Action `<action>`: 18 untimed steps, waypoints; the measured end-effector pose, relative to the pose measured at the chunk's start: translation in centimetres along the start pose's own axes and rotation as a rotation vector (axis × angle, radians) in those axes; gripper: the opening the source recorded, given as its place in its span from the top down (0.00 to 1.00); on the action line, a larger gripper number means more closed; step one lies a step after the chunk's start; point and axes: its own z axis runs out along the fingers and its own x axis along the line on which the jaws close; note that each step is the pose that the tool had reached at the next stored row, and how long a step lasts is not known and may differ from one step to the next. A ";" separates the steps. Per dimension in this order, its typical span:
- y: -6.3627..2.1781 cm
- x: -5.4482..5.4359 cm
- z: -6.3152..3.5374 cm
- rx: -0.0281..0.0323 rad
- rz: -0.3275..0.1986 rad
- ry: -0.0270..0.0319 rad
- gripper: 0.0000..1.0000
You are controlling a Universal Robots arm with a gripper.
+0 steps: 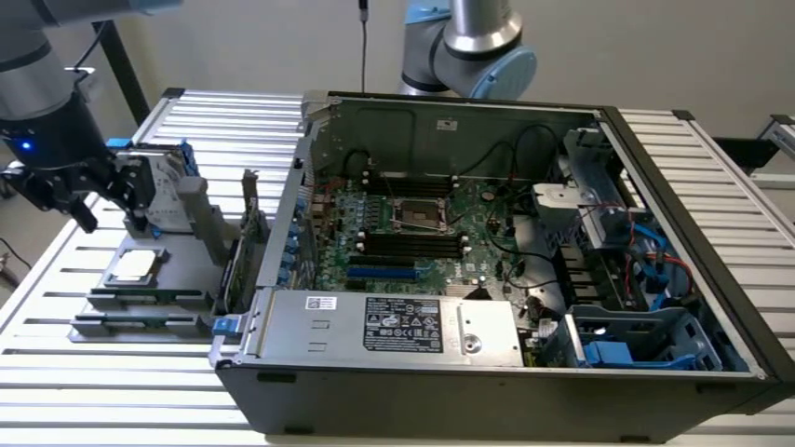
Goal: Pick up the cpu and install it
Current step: 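Pick up the cpu and move it towards the insertion slot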
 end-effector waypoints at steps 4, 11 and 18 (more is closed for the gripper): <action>-0.01 0.2 0.73 0.0000 0.000 -0.0001 0.35; -0.01 0.4 2.00 0.0000 0.000 0.0000 0.35; -0.04 0.4 3.28 0.0000 0.000 -0.0001 0.35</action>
